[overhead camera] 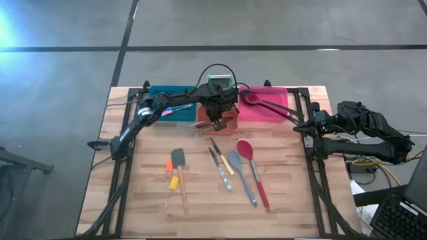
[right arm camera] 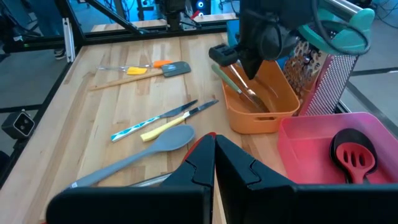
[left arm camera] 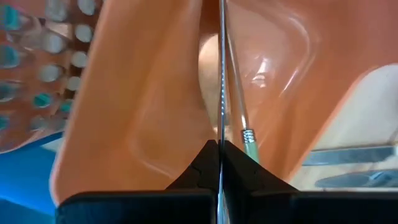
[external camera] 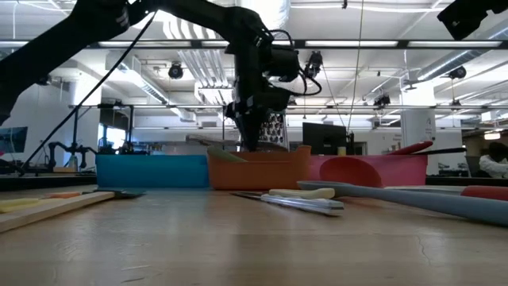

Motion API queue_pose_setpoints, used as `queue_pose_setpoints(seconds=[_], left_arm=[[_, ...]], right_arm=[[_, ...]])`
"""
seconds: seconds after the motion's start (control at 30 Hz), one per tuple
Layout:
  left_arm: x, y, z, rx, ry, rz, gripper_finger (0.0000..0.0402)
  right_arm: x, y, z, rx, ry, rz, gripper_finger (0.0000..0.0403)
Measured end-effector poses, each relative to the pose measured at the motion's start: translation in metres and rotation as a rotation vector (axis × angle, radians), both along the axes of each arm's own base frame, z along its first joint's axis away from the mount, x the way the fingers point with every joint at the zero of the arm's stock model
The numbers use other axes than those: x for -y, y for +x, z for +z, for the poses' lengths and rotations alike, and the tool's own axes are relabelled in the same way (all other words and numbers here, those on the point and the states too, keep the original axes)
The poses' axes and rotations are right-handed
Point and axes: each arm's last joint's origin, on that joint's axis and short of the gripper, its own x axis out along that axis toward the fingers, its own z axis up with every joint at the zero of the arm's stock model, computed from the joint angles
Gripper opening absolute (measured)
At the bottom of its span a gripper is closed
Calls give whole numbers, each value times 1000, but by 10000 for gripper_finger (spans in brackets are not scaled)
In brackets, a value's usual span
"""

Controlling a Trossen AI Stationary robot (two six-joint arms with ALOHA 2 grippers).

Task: Pick & Place Kitchen Items
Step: Put the silver table knife into the brown bin, then put the yellow spatula into the blue bin

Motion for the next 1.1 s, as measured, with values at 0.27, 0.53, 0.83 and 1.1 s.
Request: queue_pose_setpoints(seconds=[0.27,0.53,0.83,1.1], left_arm=[[1,-3,-19,-42,-17,-7,13],[1,-1,-21,-33,-22,-49,83],[3,-2,3,-13,-18,-50,111],[7,-5,56,64,9,-48,108]], right_arm=[[0,0,0,0,0,0,9],[0,0,0,0,0,0,9],[0,0,0,0,0,0,8],[0,0,0,0,0,0,9]])
